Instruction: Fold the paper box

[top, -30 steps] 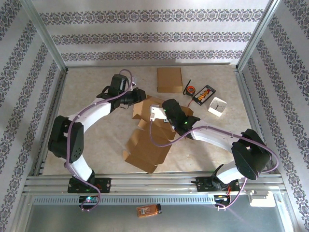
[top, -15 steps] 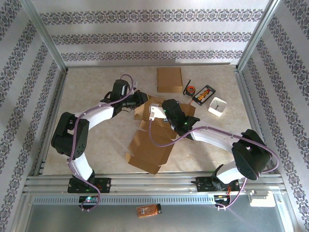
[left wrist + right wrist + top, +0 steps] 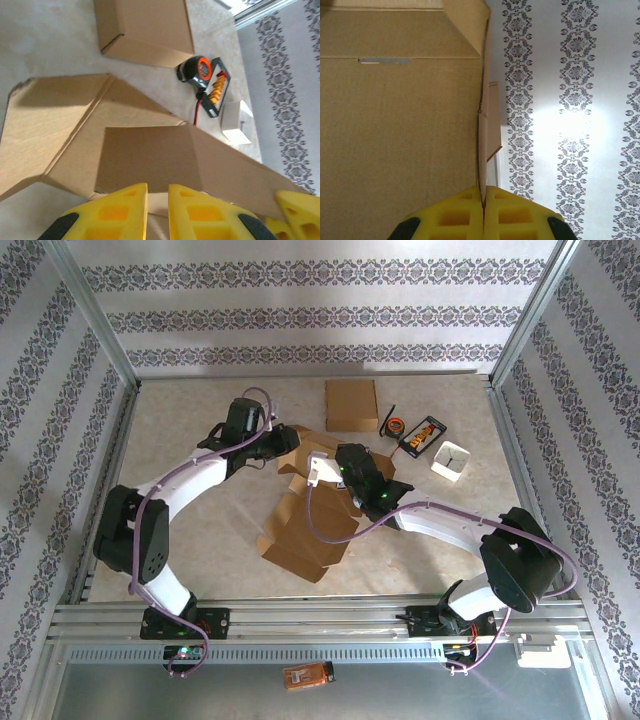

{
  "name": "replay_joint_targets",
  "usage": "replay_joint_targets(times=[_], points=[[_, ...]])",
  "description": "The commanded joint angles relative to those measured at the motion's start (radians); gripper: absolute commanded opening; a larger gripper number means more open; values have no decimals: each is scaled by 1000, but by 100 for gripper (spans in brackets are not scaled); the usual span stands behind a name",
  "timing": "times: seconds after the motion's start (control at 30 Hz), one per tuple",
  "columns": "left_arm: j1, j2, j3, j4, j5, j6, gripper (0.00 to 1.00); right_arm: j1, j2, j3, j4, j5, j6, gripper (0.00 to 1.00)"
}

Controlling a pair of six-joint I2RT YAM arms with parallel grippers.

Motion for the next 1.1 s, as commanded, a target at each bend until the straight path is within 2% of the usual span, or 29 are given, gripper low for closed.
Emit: replay_joint_targets(times=[0.0, 0.07, 0.23, 0.33, 0.47, 0.53, 0.7, 0.8, 0.93, 1.07], points=[[7, 43, 23, -60, -34, 59, 18, 0, -23, 6, 32, -11, 12, 5], [8, 47, 31, -55, -42, 72, 19, 2, -25, 4, 30, -13, 10, 5], [25, 36, 56, -91, -90, 142, 29, 0, -37, -5, 26, -13, 3, 5], [40, 52, 81, -122, -96, 188, 30, -1, -43, -8, 26, -19, 8, 5], [39, 96, 119, -127, 21, 239, 28, 0, -39, -4, 26, -21, 10, 5], [33, 117, 113, -90, 110, 215, 26, -1, -36, 0, 27, -24, 11, 5], [17, 112, 50, 54, 218, 108, 18, -3, -22, 10, 27, -21, 13, 5], [-5, 86, 3, 163, 269, 13, 17, -3, -11, 13, 32, -18, 20, 5], [-41, 79, -51, 303, 294, -87, 17, -2, 6, 16, 40, -20, 35, 5], [-47, 89, -45, 262, 254, -55, 18, 0, 14, 19, 46, -19, 32, 5]])
